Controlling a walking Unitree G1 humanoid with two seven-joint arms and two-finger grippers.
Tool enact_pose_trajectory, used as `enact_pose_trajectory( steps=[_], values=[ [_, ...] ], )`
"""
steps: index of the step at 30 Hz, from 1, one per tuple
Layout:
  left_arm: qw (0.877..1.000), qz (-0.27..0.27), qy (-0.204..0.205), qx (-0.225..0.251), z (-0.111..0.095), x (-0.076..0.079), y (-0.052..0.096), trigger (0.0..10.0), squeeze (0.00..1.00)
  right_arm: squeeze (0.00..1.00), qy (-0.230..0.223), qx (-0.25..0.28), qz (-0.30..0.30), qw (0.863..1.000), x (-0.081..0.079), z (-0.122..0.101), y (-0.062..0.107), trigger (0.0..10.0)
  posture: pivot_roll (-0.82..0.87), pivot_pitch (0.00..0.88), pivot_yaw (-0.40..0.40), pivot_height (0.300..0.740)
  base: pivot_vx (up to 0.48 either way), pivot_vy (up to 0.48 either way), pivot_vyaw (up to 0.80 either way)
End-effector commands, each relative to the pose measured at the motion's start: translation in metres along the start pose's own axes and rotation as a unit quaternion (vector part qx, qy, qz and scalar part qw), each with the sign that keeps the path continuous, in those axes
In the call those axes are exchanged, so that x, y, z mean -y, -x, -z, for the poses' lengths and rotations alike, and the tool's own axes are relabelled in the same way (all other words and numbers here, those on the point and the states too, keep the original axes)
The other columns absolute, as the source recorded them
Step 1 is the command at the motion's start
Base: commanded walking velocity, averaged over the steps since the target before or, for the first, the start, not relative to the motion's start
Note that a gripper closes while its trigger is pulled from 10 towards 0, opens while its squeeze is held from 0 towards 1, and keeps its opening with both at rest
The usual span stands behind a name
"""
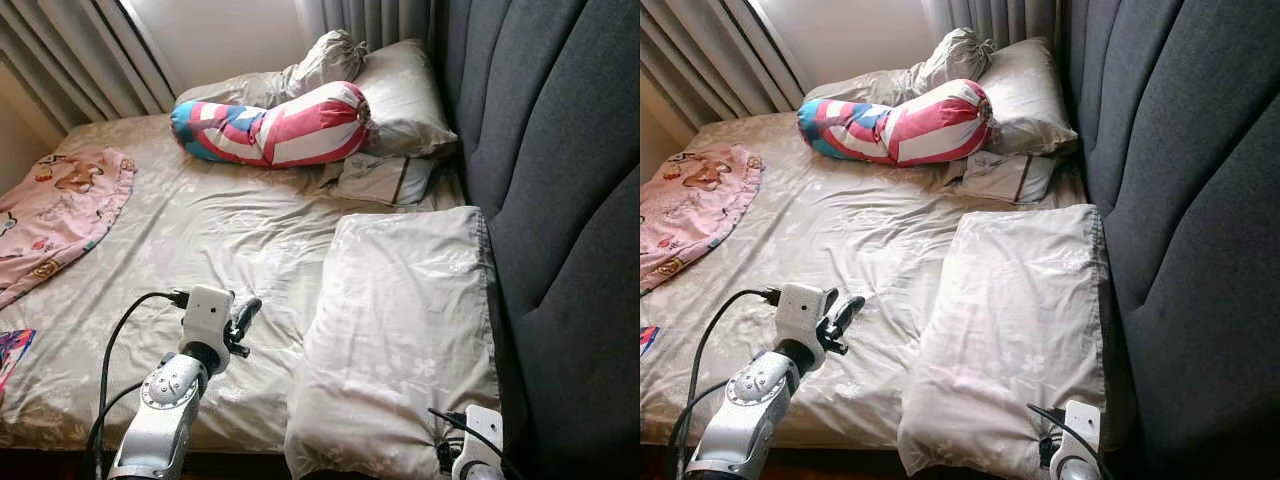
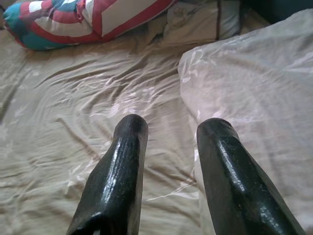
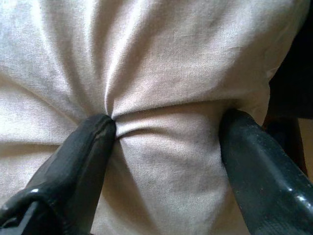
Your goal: Clean up the room
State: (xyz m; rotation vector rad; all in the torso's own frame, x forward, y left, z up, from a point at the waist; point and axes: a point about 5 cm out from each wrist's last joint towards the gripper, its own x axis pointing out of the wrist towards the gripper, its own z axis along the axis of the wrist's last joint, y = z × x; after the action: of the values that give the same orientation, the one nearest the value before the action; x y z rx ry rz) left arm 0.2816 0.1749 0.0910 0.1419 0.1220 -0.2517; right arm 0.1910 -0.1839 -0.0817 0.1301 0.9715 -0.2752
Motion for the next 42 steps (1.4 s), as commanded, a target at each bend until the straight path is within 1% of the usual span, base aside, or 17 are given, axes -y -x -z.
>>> enact_pose_trajectory(
  steps=[1,6,15,22,24,25,27,31,32,34,36,38,39,40,41,42],
  values=[
    [1.000,-0.007,-0.011,-0.011,0.003,-0.006,0.004,10.0,0.00,0.00,0.001,-0.045,-0.009,0.999,-0.006,0.024,0.003,0.0,0.01,0.123,0.171,0.740,0.000,0.000,0.00],
    [1.000,-0.006,-0.008,-0.013,0.003,-0.005,0.005,10.0,0.00,0.00,0.005,-0.044,-0.009,0.999,-0.005,0.023,0.003,0.0,0.01,0.124,0.169,0.740,0.000,0.000,0.00],
    [1.000,-0.009,-0.015,-0.022,0.007,-0.004,0.005,10.0,0.00,0.00,0.009,-0.046,-0.006,0.999,-0.004,0.026,0.004,0.0,0.01,0.125,0.169,0.740,0.000,0.000,0.00],
    [1.000,-0.007,-0.011,-0.024,0.008,-0.003,0.004,10.0,0.00,0.00,0.014,-0.026,0.015,0.999,0.003,0.015,0.002,0.0,0.01,0.119,0.168,0.740,0.000,0.000,0.00],
    [1.000,-0.009,-0.010,-0.025,0.009,-0.003,0.003,10.0,0.00,0.00,0.023,-0.006,0.025,0.999,0.007,0.002,0.000,0.0,0.00,0.114,0.164,0.740,0.000,0.000,0.00],
    [1.000,-0.009,-0.010,-0.025,0.009,-0.003,0.003,10.0,0.00,0.00,0.023,-0.006,0.025,0.999,0.007,0.002,0.000,0.0,0.00,0.114,0.164,0.740,0.000,0.000,0.00],
    [1.000,-0.010,-0.009,-0.026,0.010,-0.003,0.002,10.0,0.00,0.00,0.026,0.006,0.035,0.999,0.010,-0.006,-0.001,0.0,0.00,0.112,0.163,0.740,0.000,0.000,0.00],
    [1.000,-0.013,-0.007,-0.025,0.010,-0.002,0.000,10.0,0.00,0.00,0.024,0.048,0.076,0.996,0.026,-0.032,-0.002,0.0,-0.01,0.105,0.159,0.740,0.000,0.000,0.00],
    [1.000,-0.013,-0.007,-0.025,0.010,-0.002,0.000,10.0,0.00,0.00,0.024,0.048,0.076,0.996,0.026,-0.032,-0.002,0.0,-0.01,0.105,0.159,0.740,0.000,0.000,0.00],
    [1.000,-0.013,-0.006,-0.024,0.010,-0.001,-0.002,10.0,0.00,0.00,0.018,0.076,0.100,0.992,0.036,-0.050,-0.002,0.0,-0.01,0.100,0.155,0.740,0.000,0.000,0.00],
    [1.000,-0.014,-0.005,-0.023,0.010,-0.001,-0.003,10.0,0.00,0.00,0.015,0.096,0.119,0.988,0.044,-0.062,-0.001,0.0,-0.02,0.097,0.153,0.740,0.000,0.000,0.00],
    [1.000,-0.015,-0.005,-0.023,0.010,-0.001,-0.004,10.0,0.00,0.00,0.014,0.103,0.126,0.987,0.046,-0.066,0.000,0.0,-0.02,0.096,0.153,0.740,0.000,0.000,0.00],
    [1.000,-0.016,-0.004,-0.022,0.010,0.000,-0.005,10.0,0.00,0.00,0.017,0.127,0.153,0.980,0.055,-0.079,0.002,0.0,-0.03,0.089,0.150,0.740,0.000,0.000,0.00],
    [1.000,-0.016,-0.004,-0.022,0.010,0.000,-0.005,10.0,0.00,0.00,0.017,0.127,0.153,0.980,0.055,-0.079,0.002,0.0,-0.03,0.089,0.150,0.740,0.000,0.000,0.00],
    [1.000,-0.017,-0.004,-0.021,0.010,0.000,-0.006,10.0,0.00,0.00,0.028,0.150,0.177,0.972,0.062,-0.089,0.004,0.0,-0.03,0.085,0.148,0.740,0.000,0.000,0.00],
    [1.000,-0.017,-0.004,-0.020,0.010,0.000,-0.006,10.0,0.00,0.00,0.034,0.160,0.187,0.969,0.064,-0.094,0.006,0.0,-0.03,0.083,0.147,0.740,0.000,0.000,0.00]
  ],
)
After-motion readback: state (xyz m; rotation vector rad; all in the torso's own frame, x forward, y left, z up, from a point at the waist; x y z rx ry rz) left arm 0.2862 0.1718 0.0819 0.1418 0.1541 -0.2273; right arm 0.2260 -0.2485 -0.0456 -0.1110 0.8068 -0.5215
